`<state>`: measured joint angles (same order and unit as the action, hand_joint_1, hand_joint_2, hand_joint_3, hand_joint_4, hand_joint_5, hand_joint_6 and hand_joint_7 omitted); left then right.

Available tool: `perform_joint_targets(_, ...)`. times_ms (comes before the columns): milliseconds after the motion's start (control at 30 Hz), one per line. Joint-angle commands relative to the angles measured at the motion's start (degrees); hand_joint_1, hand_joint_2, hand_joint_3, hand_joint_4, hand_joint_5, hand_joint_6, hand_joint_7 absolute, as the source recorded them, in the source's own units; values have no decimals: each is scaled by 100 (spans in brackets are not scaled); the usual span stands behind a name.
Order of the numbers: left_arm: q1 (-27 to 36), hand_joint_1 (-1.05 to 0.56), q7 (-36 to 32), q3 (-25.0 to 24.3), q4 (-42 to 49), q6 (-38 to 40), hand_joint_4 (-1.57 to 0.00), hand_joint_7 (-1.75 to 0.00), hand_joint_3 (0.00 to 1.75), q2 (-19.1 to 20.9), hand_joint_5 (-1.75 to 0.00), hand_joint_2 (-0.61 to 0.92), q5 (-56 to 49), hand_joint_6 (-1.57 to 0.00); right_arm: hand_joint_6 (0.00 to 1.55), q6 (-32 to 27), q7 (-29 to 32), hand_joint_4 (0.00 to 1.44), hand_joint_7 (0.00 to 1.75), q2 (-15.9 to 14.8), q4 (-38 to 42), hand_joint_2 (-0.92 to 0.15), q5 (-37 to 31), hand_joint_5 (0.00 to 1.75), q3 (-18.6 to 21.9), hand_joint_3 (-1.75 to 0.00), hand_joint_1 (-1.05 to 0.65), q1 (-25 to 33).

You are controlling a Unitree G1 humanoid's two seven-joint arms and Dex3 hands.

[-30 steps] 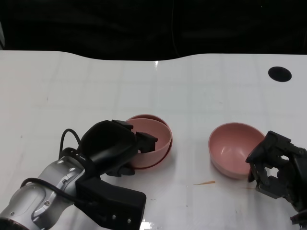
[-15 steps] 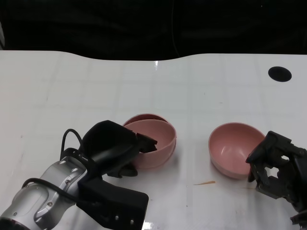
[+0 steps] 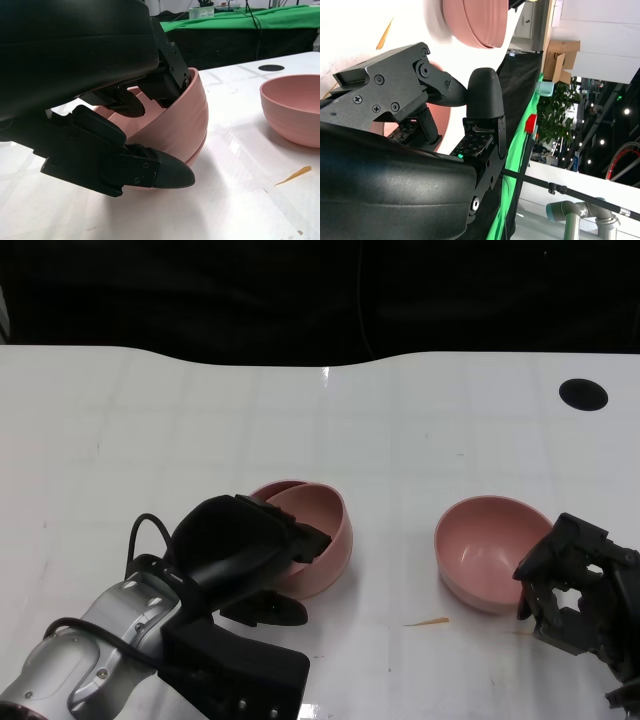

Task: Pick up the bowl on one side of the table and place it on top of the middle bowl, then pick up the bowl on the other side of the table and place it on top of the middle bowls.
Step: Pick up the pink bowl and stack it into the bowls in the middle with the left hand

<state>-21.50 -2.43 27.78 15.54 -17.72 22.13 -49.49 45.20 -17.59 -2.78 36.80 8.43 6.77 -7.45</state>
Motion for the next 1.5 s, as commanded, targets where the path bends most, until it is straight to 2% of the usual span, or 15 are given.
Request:
perform_joint_targets(33,128,-73,-6,7,-107,72,-57,-2,32,110,-1,92,-79,-70,75,11,-1,82,137,-66,0,-67,48,169,35,-98,-10,2)
perform_joint_targets(633,245,-67,-95,1,-174,204,-64,-2,24,81,-2,92,-179,-76,75,-1,-80,82,138,-74,46,-69,93,170,68,-95,-10,-17)
perform_joint_targets(867,271,-70,-118,-32,-241,246,-62,-1,24,94,-1,92,-196,-76,75,23,-89,82,137,-76,59,-70,99,170,73,-94,-9,-21)
perform_joint_targets(1067,267,-77,-574,-61,-295,275,-58,0,26,139,0,92,-446,-74,74,40,-40,82,141,-77,99,-69,67,172,89,-95,-11,-28)
perform_joint_targets(1500,222,-80,-497,-180,-665,340,-53,0,26,259,0,92,-469,-71,74,126,7,81,141,-98,196,-66,28,171,112,-98,-13,-55)
